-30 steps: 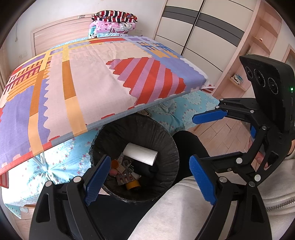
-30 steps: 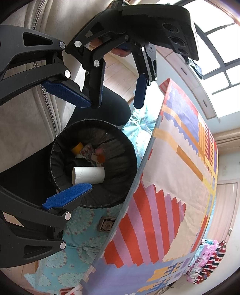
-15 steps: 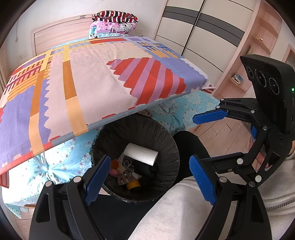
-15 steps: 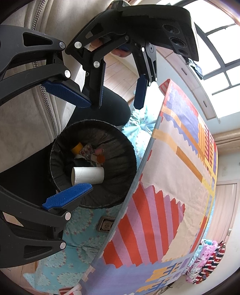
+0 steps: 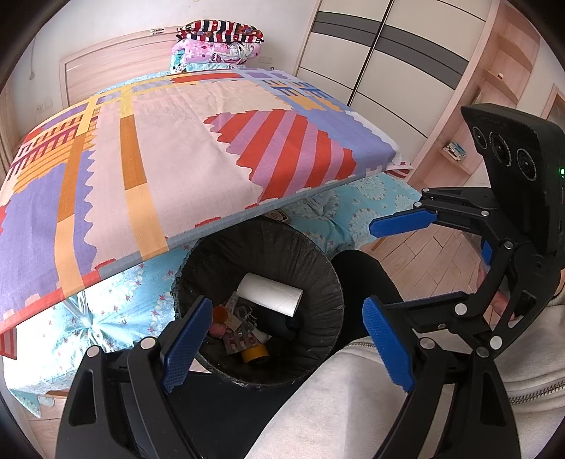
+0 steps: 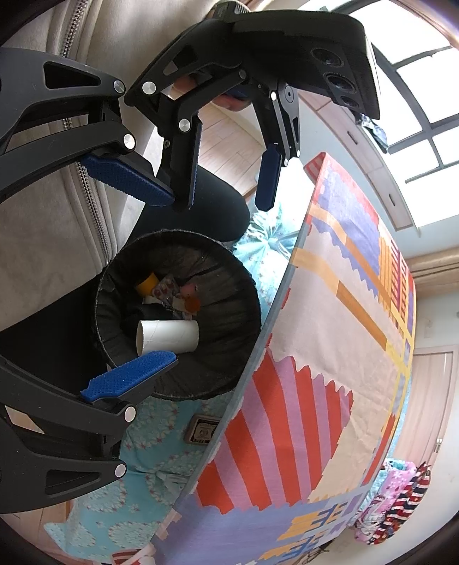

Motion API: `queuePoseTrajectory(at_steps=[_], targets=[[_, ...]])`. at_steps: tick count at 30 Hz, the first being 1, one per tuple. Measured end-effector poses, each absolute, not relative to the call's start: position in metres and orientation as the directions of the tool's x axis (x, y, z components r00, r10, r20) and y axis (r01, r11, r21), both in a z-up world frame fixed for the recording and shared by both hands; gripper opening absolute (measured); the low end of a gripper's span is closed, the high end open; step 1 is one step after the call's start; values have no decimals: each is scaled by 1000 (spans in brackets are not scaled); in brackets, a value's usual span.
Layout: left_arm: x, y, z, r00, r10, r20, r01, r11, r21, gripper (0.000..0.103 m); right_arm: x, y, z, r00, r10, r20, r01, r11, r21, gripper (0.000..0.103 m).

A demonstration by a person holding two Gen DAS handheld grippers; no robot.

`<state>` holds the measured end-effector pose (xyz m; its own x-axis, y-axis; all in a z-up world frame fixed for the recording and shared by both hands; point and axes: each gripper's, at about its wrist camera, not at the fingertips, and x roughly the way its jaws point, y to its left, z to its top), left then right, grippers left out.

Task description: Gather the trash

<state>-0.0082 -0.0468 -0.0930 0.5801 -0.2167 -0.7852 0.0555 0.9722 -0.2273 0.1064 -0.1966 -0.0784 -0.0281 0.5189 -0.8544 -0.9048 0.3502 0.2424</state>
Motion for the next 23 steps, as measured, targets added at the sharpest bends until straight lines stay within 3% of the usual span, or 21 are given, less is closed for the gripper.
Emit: queuePoseTrajectory(at_steps=[23], targets=[[-8,-46,-95,576,-216,-788,52,972,-229,84,107,-198,-78,-21,518,-855,-903,357,239,84]])
